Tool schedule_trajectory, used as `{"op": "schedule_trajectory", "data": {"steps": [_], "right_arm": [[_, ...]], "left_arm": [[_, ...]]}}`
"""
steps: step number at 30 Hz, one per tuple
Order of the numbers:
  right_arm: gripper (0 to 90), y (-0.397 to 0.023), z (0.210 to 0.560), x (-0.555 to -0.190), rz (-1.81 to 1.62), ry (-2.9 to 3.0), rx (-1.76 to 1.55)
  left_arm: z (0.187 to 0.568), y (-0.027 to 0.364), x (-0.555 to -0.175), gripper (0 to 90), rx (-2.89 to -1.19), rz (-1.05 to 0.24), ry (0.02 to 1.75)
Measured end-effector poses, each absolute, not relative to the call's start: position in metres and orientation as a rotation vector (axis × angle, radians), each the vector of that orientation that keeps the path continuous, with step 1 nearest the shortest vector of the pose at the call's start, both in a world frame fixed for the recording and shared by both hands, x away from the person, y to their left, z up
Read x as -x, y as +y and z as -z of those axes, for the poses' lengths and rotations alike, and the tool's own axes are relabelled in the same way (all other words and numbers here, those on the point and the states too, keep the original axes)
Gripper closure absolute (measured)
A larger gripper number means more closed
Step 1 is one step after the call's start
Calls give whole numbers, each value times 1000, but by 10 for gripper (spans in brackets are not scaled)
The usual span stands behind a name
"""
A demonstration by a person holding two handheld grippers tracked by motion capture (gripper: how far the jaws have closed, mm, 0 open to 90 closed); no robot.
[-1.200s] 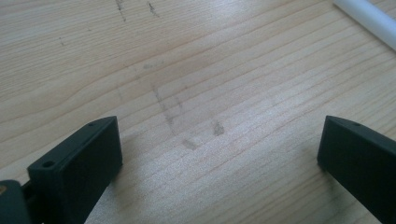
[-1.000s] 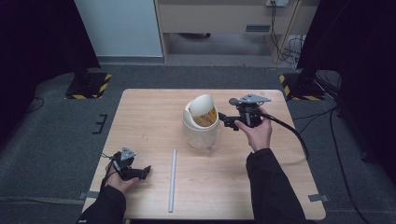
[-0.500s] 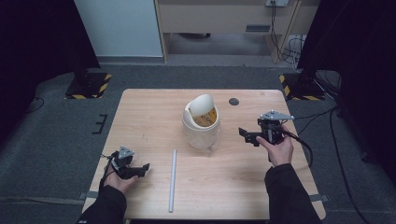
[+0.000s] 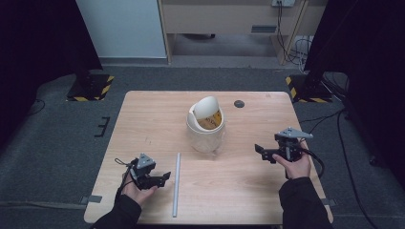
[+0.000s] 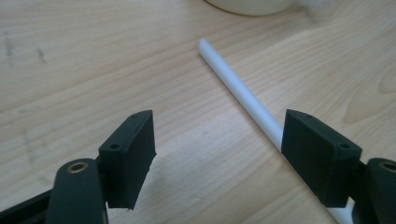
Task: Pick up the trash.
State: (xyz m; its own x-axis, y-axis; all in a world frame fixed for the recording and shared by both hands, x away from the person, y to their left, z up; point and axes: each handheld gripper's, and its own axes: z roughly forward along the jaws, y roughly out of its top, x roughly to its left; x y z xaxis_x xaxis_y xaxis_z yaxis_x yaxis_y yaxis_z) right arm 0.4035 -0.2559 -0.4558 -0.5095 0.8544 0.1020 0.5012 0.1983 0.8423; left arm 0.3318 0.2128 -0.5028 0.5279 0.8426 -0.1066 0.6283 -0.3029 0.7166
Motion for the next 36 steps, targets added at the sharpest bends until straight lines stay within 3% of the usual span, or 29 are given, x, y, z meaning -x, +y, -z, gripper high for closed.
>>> {"op": "schedule_trajectory", "data": {"steps": [21,36], "right_arm": [[154,-266,477,-392,-1143,2118,-1282],[186,-266,479,-392,-1142,2124,-1279]], "left_arm": [[515,172,-322,393,-2164,-341,1238],[512,179,-323,689,-2207,-411,1311]]}}
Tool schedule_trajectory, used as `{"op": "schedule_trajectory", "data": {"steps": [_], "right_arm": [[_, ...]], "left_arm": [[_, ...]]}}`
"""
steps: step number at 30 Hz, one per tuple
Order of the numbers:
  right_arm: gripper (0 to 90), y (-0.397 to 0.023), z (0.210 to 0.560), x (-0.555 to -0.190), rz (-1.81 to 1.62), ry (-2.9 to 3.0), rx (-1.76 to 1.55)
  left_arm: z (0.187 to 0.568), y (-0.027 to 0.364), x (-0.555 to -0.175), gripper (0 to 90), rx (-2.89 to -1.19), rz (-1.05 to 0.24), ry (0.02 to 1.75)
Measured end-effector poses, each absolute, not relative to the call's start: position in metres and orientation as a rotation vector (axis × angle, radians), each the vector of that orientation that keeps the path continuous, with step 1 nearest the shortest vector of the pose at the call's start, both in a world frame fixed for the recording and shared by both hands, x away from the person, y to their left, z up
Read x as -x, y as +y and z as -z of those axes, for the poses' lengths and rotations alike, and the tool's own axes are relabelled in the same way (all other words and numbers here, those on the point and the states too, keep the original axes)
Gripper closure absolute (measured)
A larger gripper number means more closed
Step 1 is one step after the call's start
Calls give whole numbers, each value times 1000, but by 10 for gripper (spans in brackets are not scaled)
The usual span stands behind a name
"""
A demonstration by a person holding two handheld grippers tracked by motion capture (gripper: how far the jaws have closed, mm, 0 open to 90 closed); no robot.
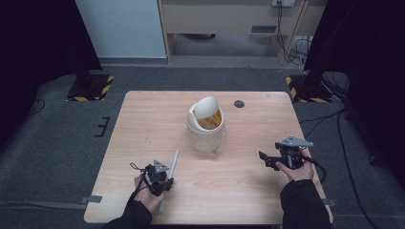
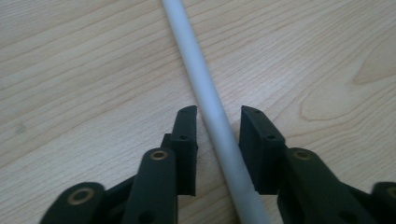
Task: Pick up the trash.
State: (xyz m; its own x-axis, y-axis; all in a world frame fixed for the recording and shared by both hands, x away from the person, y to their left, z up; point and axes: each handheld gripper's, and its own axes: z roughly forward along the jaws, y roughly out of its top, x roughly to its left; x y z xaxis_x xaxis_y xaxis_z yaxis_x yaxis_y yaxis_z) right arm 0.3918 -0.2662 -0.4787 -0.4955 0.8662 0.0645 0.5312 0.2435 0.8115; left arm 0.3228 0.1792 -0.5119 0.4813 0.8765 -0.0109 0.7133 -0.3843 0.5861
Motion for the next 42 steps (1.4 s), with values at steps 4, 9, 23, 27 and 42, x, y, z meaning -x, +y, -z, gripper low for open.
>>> {"op": "schedule_trajectory", "data": {"steps": [4,9,23,27,42], "right_arm": [[187,-266,480,-392,-1142,2122,-1279],[198,-265,481,-392,-1135,2137,-1274],[203,-265,481,-393,-1141,2140,-1264],[201,-265,481,-393,-1147,2138,-1266],[203,-266,479,-394,-1167,2118,-1275]], "left_arm": [[511,180,-324,750,-2212,-422,1319],[511,182,-324,783,-2208,-416,1326],[503,189,-325,788,-2165,-401,1320],[497,193,-324,788,-2129,-415,1318],[458,219,-318,788,-1878,-540,1280]]}}
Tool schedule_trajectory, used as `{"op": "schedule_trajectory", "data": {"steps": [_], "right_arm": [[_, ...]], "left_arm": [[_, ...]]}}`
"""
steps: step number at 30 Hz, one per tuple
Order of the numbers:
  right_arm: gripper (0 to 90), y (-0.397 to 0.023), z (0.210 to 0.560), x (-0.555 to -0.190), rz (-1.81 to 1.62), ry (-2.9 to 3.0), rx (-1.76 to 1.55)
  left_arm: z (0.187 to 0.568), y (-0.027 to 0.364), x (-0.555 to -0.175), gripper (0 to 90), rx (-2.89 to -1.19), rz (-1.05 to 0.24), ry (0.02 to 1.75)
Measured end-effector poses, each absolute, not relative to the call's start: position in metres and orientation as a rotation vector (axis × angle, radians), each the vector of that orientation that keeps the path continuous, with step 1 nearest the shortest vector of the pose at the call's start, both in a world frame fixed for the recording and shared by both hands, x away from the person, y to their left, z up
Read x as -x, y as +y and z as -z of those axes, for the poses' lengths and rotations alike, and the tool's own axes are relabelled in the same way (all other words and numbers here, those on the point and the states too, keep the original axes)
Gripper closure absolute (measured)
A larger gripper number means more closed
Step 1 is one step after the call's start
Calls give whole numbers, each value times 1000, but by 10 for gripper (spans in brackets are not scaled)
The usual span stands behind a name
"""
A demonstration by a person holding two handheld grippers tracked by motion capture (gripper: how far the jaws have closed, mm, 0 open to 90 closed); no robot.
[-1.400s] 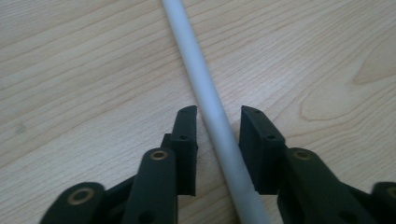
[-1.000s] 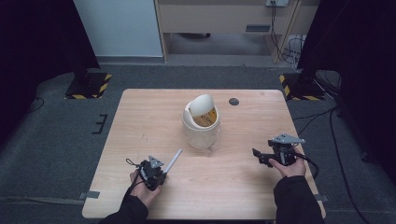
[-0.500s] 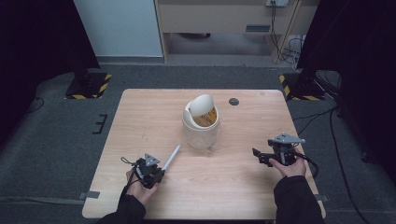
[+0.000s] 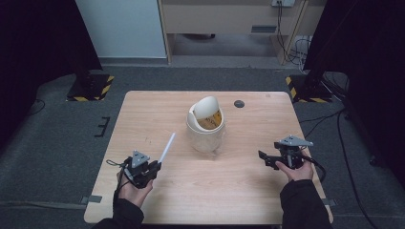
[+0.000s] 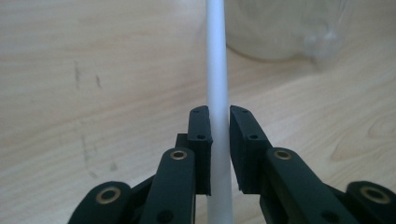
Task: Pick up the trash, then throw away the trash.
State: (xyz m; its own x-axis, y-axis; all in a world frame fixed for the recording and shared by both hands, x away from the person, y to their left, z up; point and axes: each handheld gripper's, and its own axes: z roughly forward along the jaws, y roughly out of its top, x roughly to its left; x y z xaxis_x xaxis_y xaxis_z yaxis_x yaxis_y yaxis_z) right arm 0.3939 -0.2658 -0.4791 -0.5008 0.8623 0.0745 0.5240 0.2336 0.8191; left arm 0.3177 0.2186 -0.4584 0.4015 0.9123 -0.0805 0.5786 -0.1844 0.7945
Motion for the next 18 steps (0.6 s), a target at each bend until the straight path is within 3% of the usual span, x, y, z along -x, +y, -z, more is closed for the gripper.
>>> {"op": "schedule_trajectory", "data": {"steps": [8,18], "right_arm": [[203,-265,475,-394,-1188,2099,-1267],[200,-264,460,-395,-1261,2051,-1249]], "left_arm": [[429,234,-312,788,-1667,-668,1169],[413,232,-307,787,-1603,-700,1060]]}}
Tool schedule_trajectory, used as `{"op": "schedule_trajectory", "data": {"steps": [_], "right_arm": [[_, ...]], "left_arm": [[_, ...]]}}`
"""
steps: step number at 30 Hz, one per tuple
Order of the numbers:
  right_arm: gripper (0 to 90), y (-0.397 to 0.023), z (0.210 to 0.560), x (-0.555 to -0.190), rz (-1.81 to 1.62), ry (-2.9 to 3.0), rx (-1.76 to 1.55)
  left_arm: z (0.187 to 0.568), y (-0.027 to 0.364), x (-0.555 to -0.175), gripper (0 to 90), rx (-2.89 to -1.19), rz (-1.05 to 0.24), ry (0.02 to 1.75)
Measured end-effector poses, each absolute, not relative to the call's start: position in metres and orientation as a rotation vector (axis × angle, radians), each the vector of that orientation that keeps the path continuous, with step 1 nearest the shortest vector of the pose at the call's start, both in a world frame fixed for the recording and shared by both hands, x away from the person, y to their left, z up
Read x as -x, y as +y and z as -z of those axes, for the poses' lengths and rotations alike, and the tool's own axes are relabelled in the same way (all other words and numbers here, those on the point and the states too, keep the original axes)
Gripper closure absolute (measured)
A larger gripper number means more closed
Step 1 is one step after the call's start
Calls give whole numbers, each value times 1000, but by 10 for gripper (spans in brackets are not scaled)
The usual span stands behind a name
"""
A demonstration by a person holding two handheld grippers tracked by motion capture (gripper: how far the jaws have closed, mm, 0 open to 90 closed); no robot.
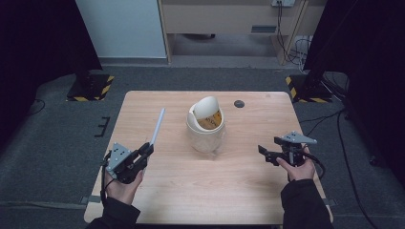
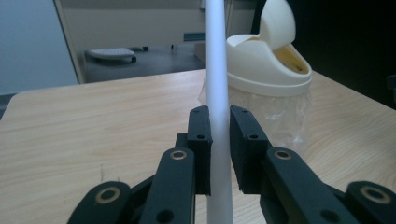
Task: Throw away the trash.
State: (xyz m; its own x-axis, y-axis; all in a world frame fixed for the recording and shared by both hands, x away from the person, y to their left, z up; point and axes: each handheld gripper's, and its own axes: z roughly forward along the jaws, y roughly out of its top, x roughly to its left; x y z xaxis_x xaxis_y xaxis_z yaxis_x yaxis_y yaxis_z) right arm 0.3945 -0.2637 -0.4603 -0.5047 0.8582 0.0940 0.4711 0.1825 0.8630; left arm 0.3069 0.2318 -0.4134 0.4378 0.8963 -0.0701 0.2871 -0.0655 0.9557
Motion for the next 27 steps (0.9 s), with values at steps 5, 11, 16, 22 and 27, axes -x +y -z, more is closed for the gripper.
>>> {"op": "schedule_trajectory", "data": {"steps": [5,11,16,22,27], "right_arm": [[204,-266,451,-394,-1310,2015,-1227],[226,-263,436,-393,-1352,1995,-1172],[240,-260,423,-392,-1381,1983,-1140],[260,-256,412,-390,-1425,1979,-1110],[271,-251,403,-389,-1485,1946,-1104]], "left_arm": [[409,223,-307,787,-1591,-693,996],[405,213,-308,786,-1604,-693,940],[399,206,-312,785,-1593,-689,914],[389,192,-316,785,-1596,-692,873],[385,180,-321,785,-1604,-684,847]]}}
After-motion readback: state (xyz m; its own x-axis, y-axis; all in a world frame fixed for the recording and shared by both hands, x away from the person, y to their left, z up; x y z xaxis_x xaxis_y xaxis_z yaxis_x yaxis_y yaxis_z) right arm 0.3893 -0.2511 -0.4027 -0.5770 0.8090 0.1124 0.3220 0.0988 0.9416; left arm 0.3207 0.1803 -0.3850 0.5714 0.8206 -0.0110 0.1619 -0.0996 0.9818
